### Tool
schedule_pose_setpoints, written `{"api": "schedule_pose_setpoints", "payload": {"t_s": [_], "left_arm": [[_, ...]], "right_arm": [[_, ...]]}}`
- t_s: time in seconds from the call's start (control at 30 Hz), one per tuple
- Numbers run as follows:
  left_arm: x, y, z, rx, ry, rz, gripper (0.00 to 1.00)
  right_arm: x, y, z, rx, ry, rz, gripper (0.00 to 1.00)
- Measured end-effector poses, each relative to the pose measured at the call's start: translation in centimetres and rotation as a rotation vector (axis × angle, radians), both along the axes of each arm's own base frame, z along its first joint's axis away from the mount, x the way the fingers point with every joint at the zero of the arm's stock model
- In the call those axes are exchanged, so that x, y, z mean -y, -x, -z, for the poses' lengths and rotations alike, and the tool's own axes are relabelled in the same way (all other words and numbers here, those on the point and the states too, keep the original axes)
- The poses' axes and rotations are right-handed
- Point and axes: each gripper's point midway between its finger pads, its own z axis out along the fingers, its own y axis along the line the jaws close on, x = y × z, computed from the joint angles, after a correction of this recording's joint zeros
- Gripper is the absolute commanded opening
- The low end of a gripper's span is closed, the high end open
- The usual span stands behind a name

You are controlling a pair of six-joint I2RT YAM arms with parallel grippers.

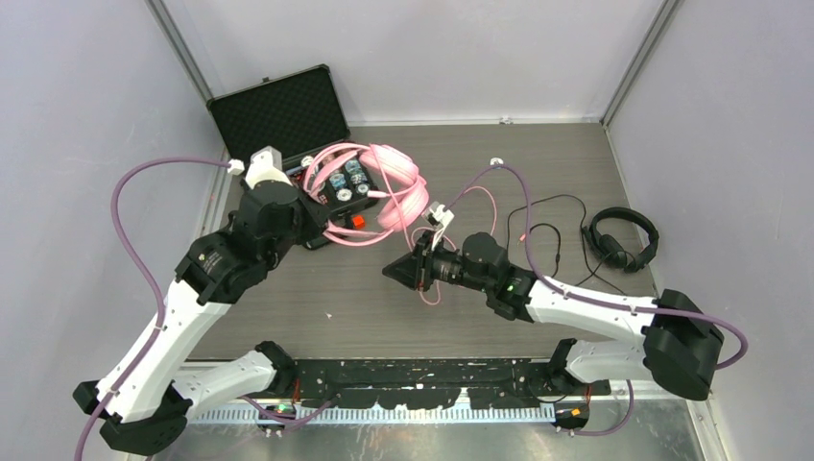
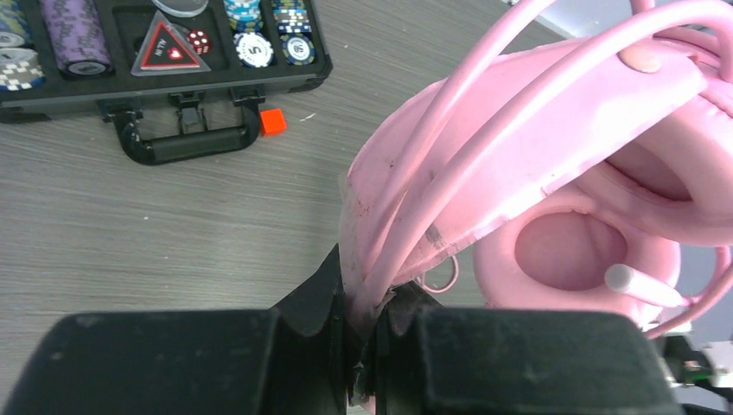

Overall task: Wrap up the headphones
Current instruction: Wrap the headphones cable around the headphones.

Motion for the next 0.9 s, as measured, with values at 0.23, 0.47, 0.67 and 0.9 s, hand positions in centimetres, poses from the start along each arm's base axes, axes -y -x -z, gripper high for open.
{"api": "schedule_pose_setpoints", "payload": {"t_s": [0.23, 0.47, 0.67, 0.9], "left_arm": [[0.9, -0.3, -1.0, 0.019, 0.077, 0.004, 0.0], [1.0, -0.2, -1.2, 0.022, 0.098, 0.001, 0.0], [1.2, -0.1, -1.3, 0.021, 0.11, 0.009, 0.0], [1.8, -0.2, -2.0, 0.052, 0.147, 0.03, 0.0]], "right_arm": [[-0.3, -0.7, 2.5, 0.075, -0.026, 0.015, 0.23], [-0.3, -0.8, 3.5, 0.11, -0.073, 0.021, 0.23], [-0.3, -0.7, 4.3, 0.127, -0.102, 0.02, 0.03], [-1.0, -0.6, 5.0, 0.116, -0.126, -0.006, 0.01]]}}
